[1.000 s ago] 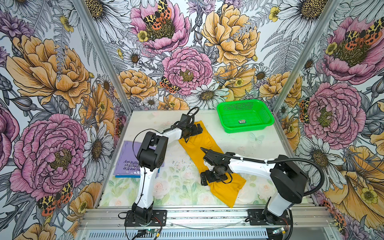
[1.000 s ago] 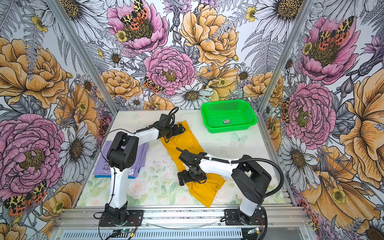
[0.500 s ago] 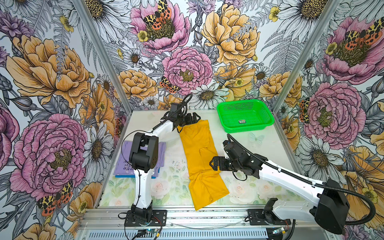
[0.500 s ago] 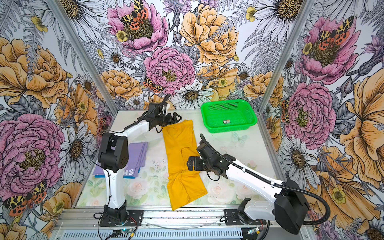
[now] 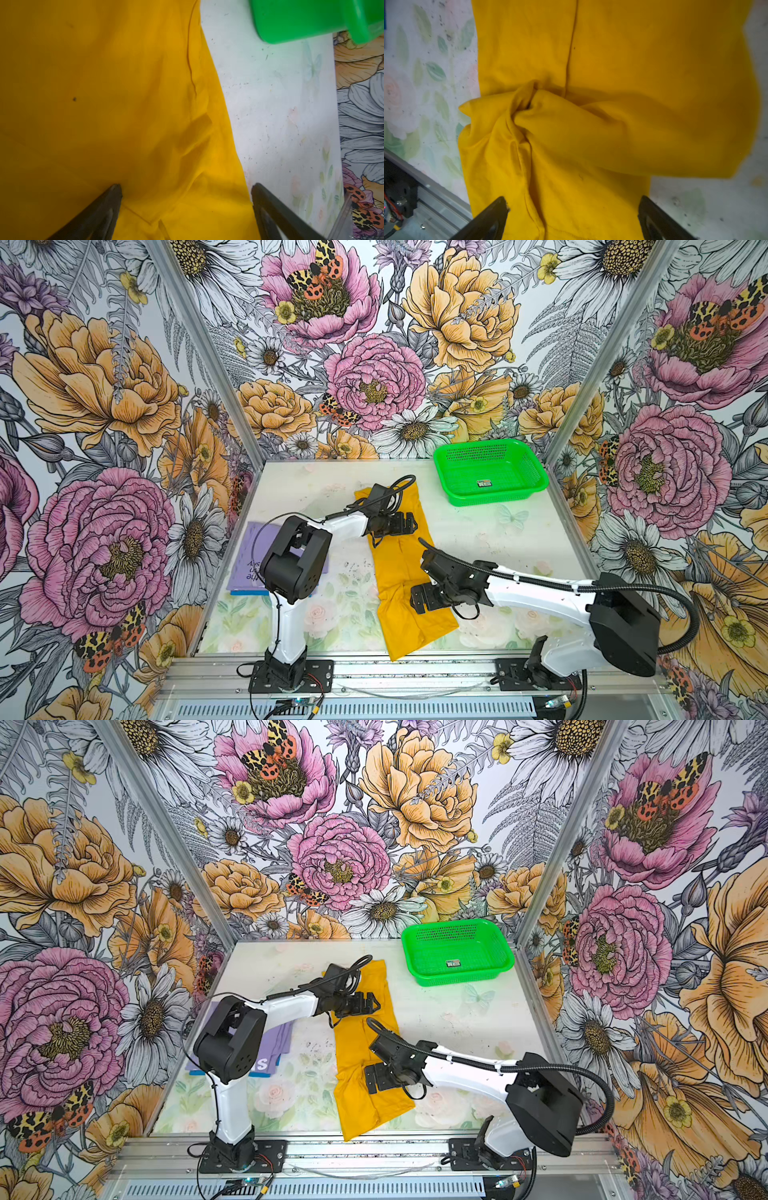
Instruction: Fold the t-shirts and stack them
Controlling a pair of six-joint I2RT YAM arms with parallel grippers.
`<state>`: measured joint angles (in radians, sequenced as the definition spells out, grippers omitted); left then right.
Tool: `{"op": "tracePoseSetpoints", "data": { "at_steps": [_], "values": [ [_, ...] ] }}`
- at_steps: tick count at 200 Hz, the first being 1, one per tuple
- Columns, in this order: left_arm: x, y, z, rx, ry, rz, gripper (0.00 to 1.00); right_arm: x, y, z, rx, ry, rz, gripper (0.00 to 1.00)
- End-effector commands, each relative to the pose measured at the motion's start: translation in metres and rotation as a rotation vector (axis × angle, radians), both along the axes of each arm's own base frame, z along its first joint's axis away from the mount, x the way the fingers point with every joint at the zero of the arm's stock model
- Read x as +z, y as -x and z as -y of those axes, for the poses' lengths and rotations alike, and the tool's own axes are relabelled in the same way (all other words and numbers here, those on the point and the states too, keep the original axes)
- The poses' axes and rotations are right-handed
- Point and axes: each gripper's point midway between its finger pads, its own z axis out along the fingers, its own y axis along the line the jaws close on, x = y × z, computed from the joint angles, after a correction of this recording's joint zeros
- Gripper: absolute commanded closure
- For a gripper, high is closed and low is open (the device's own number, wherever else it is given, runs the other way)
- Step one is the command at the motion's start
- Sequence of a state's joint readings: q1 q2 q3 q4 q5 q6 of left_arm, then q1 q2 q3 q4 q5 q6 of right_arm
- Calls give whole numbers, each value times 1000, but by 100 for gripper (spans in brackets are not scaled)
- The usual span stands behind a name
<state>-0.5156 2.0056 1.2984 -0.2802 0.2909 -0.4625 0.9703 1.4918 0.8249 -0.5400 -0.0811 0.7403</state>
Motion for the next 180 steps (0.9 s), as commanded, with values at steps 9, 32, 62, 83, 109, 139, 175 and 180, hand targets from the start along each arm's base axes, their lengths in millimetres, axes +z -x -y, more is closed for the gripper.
{"op": "tracePoseSetpoints", "data": {
  "at_steps": [9, 32, 62, 83, 109, 139, 175, 180],
  "values": [
    [-28, -19, -20, 115, -60, -46, 1, -18, 5, -14, 50, 63, -9, 0],
    [-39, -37, -20, 129, -41, -65, 1, -42, 17, -9, 31, 118, -96, 1],
    [-50, -74, -16, 120, -35, -65, 1, -49, 22, -9, 23, 174, -102, 1],
    [-55, -99, -17, 118, -22, -55, 1, -47, 13, -10, -5, 204, -74, 1],
    [-57, -121, -19, 115, -14, -40, 2, -47, -5, -13, -40, 228, -46, 1],
    [-61, -140, -19, 101, 28, -38, 1, -55, -39, -20, -103, 239, -36, 1],
    [-41, -170, -20, 57, 73, 41, 1, -65, -94, -31, -165, 232, -23, 0],
    [-39, -175, -19, 47, 89, 46, 1, -65, -101, -35, -169, 220, -26, 0]
  ]
}}
